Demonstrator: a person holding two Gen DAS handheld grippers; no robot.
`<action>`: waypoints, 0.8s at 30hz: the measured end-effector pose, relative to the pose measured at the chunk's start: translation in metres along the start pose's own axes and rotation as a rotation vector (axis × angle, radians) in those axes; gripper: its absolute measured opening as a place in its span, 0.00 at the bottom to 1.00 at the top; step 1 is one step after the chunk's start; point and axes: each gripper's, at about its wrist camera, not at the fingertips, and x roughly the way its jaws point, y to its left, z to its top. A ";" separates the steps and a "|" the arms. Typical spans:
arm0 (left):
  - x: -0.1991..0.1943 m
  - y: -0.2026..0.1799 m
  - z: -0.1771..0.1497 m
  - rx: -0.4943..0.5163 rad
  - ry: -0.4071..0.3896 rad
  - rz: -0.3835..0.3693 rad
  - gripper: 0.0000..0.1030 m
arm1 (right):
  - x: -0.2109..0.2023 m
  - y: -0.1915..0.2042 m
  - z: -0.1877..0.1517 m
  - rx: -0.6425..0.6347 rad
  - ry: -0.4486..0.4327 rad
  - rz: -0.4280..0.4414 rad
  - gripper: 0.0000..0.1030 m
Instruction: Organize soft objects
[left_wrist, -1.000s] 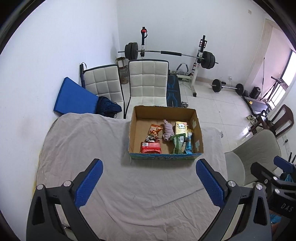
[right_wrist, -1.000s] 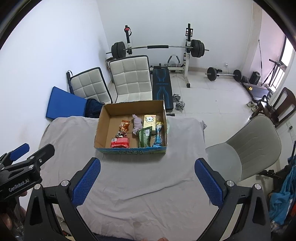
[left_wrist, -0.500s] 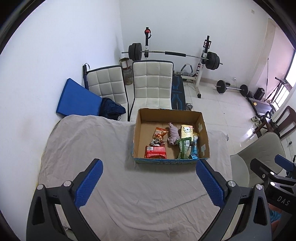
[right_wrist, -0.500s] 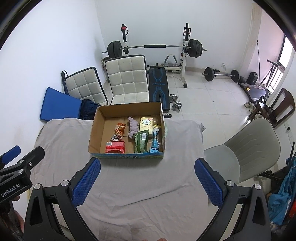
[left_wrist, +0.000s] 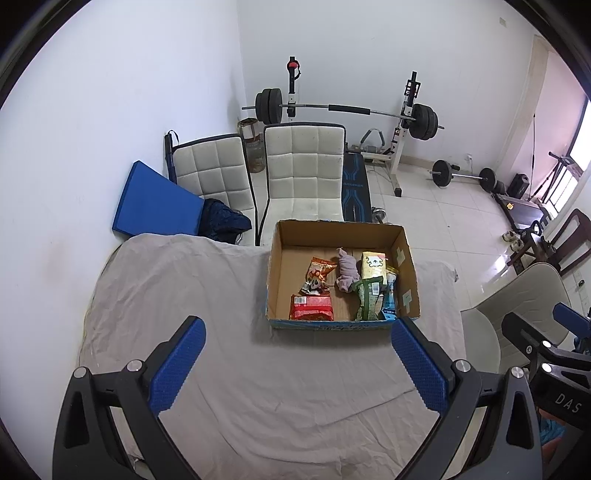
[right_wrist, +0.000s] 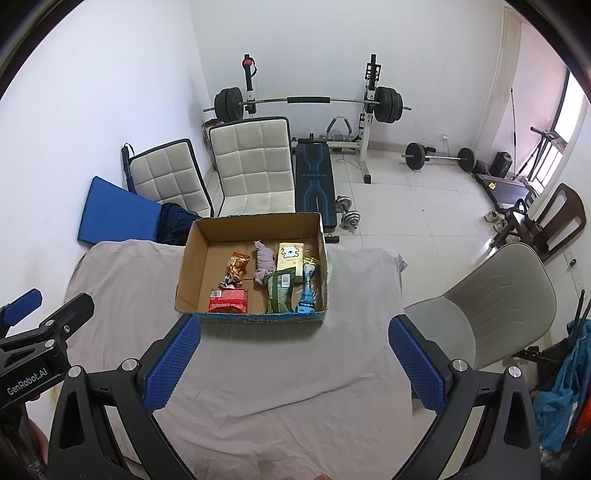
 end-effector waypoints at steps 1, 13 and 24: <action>0.000 -0.001 0.001 0.005 -0.001 -0.001 1.00 | 0.000 0.000 -0.001 0.001 0.001 -0.002 1.00; -0.005 -0.008 0.001 0.025 -0.016 -0.001 1.00 | -0.003 -0.001 -0.003 0.007 -0.005 -0.007 1.00; -0.004 -0.008 0.001 0.027 -0.019 -0.004 1.00 | -0.006 -0.003 -0.006 0.009 -0.011 -0.008 1.00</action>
